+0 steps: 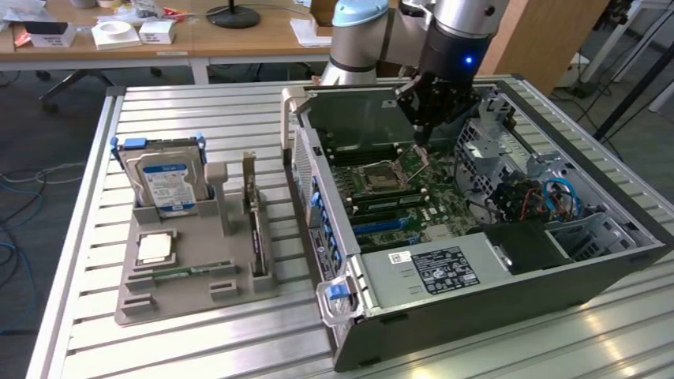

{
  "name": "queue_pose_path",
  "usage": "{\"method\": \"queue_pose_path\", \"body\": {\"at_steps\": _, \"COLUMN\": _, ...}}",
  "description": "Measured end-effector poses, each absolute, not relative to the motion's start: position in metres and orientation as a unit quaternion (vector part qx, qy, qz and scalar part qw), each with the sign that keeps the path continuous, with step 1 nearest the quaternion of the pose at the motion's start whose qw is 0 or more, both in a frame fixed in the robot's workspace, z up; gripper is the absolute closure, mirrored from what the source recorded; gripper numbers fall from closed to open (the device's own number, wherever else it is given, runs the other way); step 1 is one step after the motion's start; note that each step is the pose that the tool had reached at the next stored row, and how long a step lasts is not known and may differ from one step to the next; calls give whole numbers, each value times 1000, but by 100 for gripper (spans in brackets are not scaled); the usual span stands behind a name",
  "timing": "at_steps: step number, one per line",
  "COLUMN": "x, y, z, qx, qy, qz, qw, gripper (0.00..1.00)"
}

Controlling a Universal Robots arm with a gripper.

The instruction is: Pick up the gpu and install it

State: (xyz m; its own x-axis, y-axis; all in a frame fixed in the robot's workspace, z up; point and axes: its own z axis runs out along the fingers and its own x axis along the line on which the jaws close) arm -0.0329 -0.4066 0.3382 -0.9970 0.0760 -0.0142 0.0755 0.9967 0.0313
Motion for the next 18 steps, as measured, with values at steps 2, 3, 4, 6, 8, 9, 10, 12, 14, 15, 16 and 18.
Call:
{"method": "queue_pose_path", "body": {"at_steps": 2, "x": -33, "y": -407, "z": 338, "qx": 38, "qy": 999, "qz": 15, "qw": 8, "gripper": 90}}
{"method": "queue_pose_path", "body": {"at_steps": 3, "x": -33, "y": -407, "z": 338, "qx": 38, "qy": 999, "qz": 15, "qw": 7, "gripper": 90}}
{"method": "queue_pose_path", "body": {"at_steps": 4, "x": -33, "y": -407, "z": 340, "qx": 38, "qy": 999, "qz": 16, "qw": 7, "gripper": 90}}
{"method": "queue_pose_path", "body": {"at_steps": 6, "x": -33, "y": -407, "z": 347, "qx": 38, "qy": 999, "qz": 17, "qw": 7, "gripper": 90}}
{"method": "queue_pose_path", "body": {"at_steps": 8, "x": -33, "y": -407, "z": 354, "qx": 38, "qy": 999, "qz": 19, "qw": 7, "gripper": 90}}
{"method": "queue_pose_path", "body": {"at_steps": 9, "x": -33, "y": -408, "z": 358, "qx": 38, "qy": 999, "qz": 20, "qw": 6, "gripper": 90}}
{"method": "queue_pose_path", "body": {"at_steps": 10, "x": -33, "y": -408, "z": 362, "qx": 38, "qy": 999, "qz": 21, "qw": 6, "gripper": 90}}
{"method": "queue_pose_path", "body": {"at_steps": 12, "x": -33, "y": -408, "z": 369, "qx": 38, "qy": 999, "qz": 23, "qw": 6, "gripper": 90}}
{"method": "queue_pose_path", "body": {"at_steps": 14, "x": -33, "y": -408, "z": 375, "qx": 38, "qy": 999, "qz": 25, "qw": 6, "gripper": 90}}
{"method": "queue_pose_path", "body": {"at_steps": 15, "x": -33, "y": -410, "z": 376, "qx": 38, "qy": 999, "qz": 25, "qw": 6, "gripper": 90}}
{"method": "queue_pose_path", "body": {"at_steps": 16, "x": -33, "y": -412, "z": 376, "qx": 38, "qy": 999, "qz": 25, "qw": 6, "gripper": 90}}
{"method": "queue_pose_path", "body": {"at_steps": 18, "x": -33, "y": -418, "z": 376, "qx": 38, "qy": 999, "qz": 24, "qw": 6, "gripper": 90}}
